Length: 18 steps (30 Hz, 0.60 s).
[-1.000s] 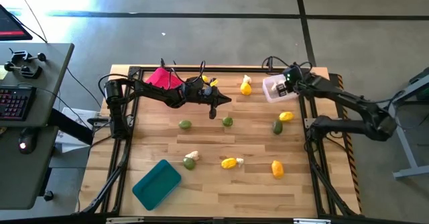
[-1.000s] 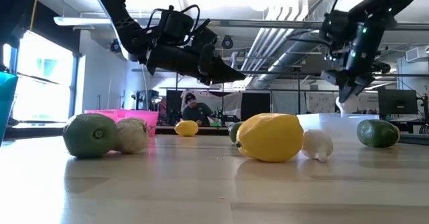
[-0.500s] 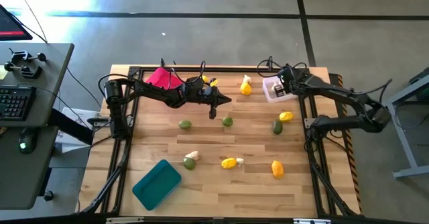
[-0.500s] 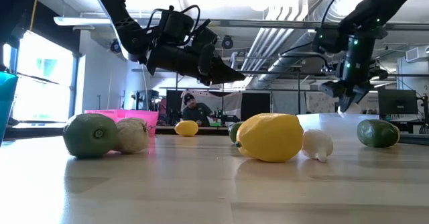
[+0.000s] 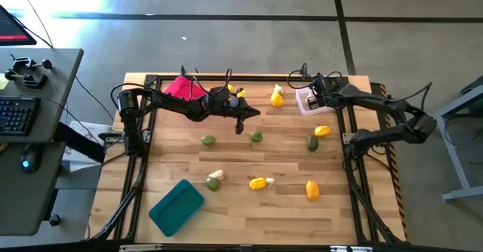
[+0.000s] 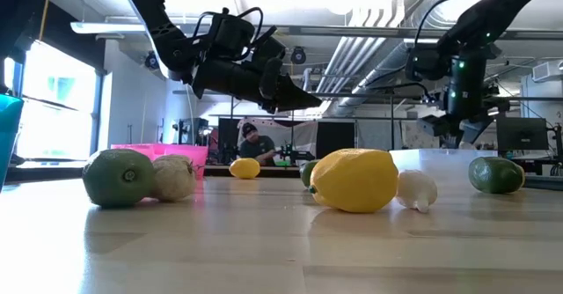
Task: Sort produce into baskets
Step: Put the white garlic in the transparent bin, then put the green lime in the red bin
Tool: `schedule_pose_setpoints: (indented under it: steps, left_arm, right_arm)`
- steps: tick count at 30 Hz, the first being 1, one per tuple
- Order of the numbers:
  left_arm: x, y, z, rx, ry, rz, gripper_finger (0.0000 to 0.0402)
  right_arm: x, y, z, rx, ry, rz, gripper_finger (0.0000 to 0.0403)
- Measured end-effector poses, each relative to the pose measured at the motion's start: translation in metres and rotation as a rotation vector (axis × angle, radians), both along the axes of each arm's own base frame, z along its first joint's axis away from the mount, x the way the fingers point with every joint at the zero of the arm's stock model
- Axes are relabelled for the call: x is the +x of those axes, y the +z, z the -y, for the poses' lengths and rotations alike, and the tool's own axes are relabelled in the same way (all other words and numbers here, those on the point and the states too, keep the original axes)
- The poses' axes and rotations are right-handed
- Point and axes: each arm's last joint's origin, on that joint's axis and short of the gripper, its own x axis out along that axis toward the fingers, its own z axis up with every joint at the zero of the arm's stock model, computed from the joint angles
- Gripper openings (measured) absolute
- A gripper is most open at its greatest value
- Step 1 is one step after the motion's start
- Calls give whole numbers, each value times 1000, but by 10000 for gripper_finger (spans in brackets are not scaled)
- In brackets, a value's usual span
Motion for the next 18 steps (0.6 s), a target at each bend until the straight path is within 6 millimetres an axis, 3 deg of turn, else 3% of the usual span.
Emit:
schedule_pose_setpoints:
  steps: [5, 10, 15, 18]
  left_arm:
    - [0, -1, 0, -18, 6, -5, 0]
    - [-1, 0, 0, -18, 5, -13, 0]
    - [-8, 13, 1, 15, -6, -58, 0]
    - [-17, 23, 5, 33, -20, -129, 0]
  right_arm:
    - [1, -2, 1, 10, 6, -12, 207]
    - [-1, 7, -1, -6, 29, -18, 216]
    - [2, 36, -6, -89, 123, 19, 203]
    - [11, 51, -9, -143, 264, 141, 171]
